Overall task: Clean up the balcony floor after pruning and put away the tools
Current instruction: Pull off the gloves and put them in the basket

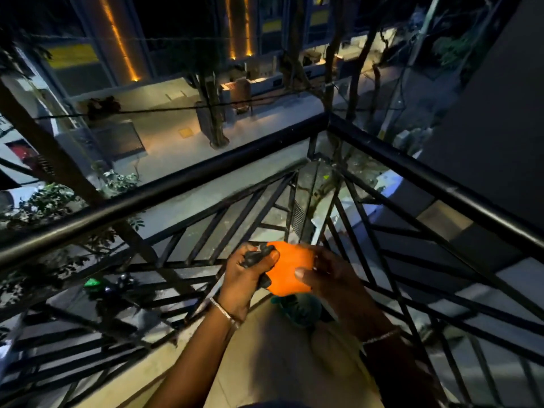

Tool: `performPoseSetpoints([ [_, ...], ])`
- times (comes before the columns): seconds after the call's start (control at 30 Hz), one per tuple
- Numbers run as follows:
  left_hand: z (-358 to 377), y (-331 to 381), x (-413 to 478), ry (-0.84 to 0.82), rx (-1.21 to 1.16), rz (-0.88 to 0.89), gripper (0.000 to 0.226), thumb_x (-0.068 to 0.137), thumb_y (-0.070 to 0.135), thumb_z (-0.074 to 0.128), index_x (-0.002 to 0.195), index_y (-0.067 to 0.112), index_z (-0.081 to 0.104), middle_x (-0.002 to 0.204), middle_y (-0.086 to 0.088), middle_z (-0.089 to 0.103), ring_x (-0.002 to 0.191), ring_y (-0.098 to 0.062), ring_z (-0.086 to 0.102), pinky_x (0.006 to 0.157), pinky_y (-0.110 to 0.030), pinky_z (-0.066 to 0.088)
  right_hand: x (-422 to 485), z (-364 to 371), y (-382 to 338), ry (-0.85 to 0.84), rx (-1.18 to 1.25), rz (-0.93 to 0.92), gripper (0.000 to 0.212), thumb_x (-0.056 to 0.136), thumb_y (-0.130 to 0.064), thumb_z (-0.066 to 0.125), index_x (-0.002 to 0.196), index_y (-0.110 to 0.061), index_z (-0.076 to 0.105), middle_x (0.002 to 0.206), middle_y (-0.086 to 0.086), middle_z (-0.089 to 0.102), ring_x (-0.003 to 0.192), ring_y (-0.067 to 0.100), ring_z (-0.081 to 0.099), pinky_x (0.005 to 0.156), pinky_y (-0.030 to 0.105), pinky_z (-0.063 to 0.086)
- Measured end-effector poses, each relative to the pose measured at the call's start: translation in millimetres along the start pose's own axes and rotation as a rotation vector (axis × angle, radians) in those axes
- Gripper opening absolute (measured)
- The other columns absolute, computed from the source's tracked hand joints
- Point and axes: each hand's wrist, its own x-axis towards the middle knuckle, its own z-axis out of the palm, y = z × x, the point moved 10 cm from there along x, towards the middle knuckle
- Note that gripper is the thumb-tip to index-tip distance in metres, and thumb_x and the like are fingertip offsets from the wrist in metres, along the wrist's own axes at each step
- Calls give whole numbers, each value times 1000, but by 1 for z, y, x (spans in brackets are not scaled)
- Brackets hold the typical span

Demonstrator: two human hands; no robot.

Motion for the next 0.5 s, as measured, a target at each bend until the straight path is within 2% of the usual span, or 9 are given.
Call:
performPoseSetpoints([
  [0.1, 0, -55, 3, 15, 72, -130, 22, 80, 1, 74, 85, 15, 57, 66, -3, 59, 55, -12, 54, 44, -22, 42, -12, -24, 60, 140, 67, 103, 62, 71, -16, 80, 129, -14, 58, 123, 13, 67, 114, 32, 63, 90, 49, 56],
  [0.17, -4, -104, 8, 35, 103, -219, 24, 79, -1, 75, 95, 15, 66, 76, -1, 68, 63, -12, 62, 49, -25, 46, -20, -38, 101, 222, 31, 176, 58, 75, -21, 81, 129, -18, 60, 121, 8, 69, 113, 28, 65, 89, 49, 57],
  [0.23, -12, -154, 16, 39, 154, -302, 27, 78, -6, 74, 88, 19, 75, 79, -2, 73, 71, -17, 66, 60, -29, 51, -25, -54, 141, 289, 10, 236, 48, 82, -19, 79, 127, -17, 62, 117, 5, 71, 108, 24, 67, 82, 40, 59],
  [0.3, -18, -205, 25, 8, 211, -382, 31, 79, -8, 73, 81, 22, 78, 79, -6, 75, 74, -21, 69, 62, -31, 53, -25, -69, 180, 332, 14, 278, 36, 87, -10, 71, 122, -12, 63, 112, 7, 72, 103, 24, 69, 77, 35, 59],
  [0.37, -21, -255, 37, -30, 270, -465, 23, 80, -3, 75, 87, 19, 77, 83, -12, 75, 77, -28, 70, 61, -33, 53, -19, -83, 221, 362, 29, 325, 30, 88, -4, 67, 118, -9, 65, 110, 9, 72, 102, 26, 70, 79, 38, 60],
  [0.43, -22, -294, 51, -60, 286, -519, 17, 77, 11, 80, 92, 18, 76, 88, -14, 74, 82, -33, 70, 68, -41, 55, -10, -97, 265, 391, 60, 379, 29, 88, -2, 67, 117, -6, 64, 109, 12, 72, 101, 31, 69, 78, 40, 60],
  [0.5, -27, -347, 72, -76, 338, -584, 27, 68, 27, 82, 93, 22, 74, 91, -13, 73, 85, -32, 70, 77, -45, 56, 5, -120, 317, 452, 65, 414, 30, 86, -5, 71, 115, -2, 64, 105, 16, 73, 98, 36, 69, 73, 36, 59],
])
